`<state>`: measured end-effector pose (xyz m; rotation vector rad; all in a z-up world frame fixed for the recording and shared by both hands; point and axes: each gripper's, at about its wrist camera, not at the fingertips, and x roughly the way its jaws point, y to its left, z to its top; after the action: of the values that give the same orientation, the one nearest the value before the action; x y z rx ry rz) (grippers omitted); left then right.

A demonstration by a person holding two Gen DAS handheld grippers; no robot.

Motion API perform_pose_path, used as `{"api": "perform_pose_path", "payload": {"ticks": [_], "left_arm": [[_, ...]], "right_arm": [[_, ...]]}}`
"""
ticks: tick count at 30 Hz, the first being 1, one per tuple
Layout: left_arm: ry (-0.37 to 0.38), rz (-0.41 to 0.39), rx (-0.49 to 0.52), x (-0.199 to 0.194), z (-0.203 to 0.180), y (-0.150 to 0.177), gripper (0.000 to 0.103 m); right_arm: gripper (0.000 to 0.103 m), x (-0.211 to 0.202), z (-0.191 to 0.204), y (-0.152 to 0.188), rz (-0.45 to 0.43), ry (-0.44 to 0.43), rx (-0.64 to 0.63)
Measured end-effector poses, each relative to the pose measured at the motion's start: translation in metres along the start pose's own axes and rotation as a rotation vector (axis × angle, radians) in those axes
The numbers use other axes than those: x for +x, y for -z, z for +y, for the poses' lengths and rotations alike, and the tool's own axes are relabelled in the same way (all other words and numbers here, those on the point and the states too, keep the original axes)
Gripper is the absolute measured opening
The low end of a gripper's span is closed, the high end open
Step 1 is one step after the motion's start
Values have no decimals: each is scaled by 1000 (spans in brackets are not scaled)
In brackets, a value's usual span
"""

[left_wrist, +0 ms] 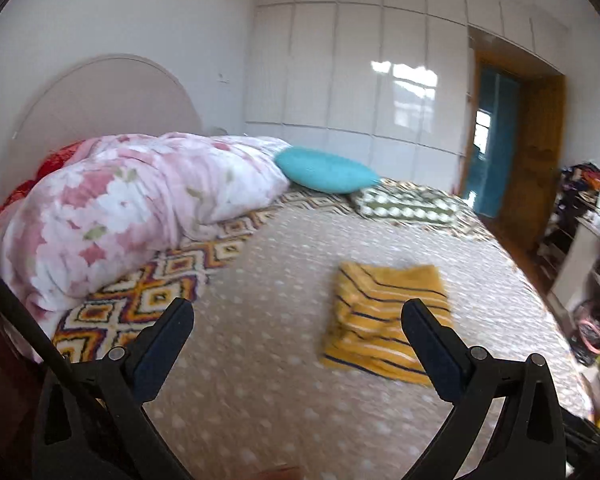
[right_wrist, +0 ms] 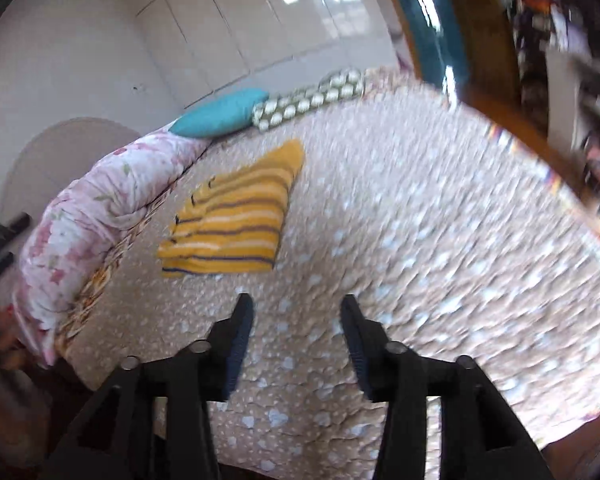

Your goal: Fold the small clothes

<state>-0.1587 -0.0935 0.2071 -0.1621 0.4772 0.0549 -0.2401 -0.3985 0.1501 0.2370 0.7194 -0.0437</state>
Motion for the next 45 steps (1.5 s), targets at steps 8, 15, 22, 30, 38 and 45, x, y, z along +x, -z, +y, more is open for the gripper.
{"api": "perform_pose_path", "payload": {"ticks": [8,15,22,30,38,45], "left_arm": [[7,173,116,17,-24,59,103],[6,327,126,36,-18,105,103],[24,355,129,37,-21,111,103],[45,375,177,37,-32,115,103],[104,373,185,33,-38,117,103],[126,392,182,35,-40,119,103]], "right_arm": [[68,5,33,13,40,165,-155],[68,36,36,29,161,149,-107],[68,42,52,41,181,165,-167],[69,51,49,47,217,193,-157],[71,53,44,48,220,221,-141],[72,57,43,49,232,226,-150]]}}
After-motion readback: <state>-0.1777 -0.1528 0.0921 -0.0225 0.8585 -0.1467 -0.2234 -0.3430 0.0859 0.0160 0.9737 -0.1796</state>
